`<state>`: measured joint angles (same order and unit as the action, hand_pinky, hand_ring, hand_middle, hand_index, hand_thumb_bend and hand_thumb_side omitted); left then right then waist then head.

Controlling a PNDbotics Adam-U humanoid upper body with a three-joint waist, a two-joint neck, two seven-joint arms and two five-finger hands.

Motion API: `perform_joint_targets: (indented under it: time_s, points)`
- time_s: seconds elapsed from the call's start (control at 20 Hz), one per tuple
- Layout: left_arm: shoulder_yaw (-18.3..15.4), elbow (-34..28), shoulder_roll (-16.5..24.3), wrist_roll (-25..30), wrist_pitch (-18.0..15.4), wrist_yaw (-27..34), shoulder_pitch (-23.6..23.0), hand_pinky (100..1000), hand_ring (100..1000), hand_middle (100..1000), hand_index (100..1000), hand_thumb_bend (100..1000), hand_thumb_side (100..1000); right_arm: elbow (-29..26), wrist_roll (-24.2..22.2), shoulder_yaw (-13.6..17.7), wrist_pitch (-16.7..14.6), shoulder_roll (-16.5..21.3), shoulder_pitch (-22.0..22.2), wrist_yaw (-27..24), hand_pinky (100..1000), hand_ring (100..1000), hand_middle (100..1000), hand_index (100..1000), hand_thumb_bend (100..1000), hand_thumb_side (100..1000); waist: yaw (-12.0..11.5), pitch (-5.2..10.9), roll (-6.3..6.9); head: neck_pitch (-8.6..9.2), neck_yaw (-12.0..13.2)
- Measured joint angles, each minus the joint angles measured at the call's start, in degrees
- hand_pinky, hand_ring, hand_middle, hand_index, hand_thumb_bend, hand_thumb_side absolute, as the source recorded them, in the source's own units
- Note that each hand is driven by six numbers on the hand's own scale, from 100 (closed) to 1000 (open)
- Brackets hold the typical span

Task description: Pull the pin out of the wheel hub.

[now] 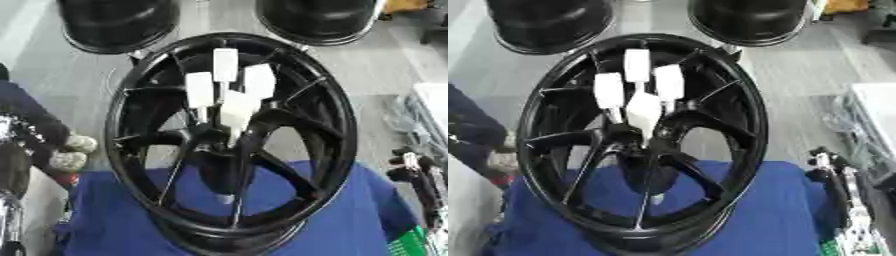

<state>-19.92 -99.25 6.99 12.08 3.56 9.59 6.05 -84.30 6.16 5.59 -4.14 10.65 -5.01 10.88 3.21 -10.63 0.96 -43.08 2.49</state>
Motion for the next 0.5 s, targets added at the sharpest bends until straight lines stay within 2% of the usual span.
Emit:
perform_joint_targets:
  time_s: [0.5]
  points:
    - [0.3, -0.03, 0.0, 0.14, 0.13, 0.0, 0.0, 733, 607, 577, 665, 423, 778, 0.0, 0.0, 0.0, 0.0, 0.0, 0.0, 0.0, 595, 547, 584, 718, 100, 891, 0.0, 0.01, 0.05, 0.39, -0.02]
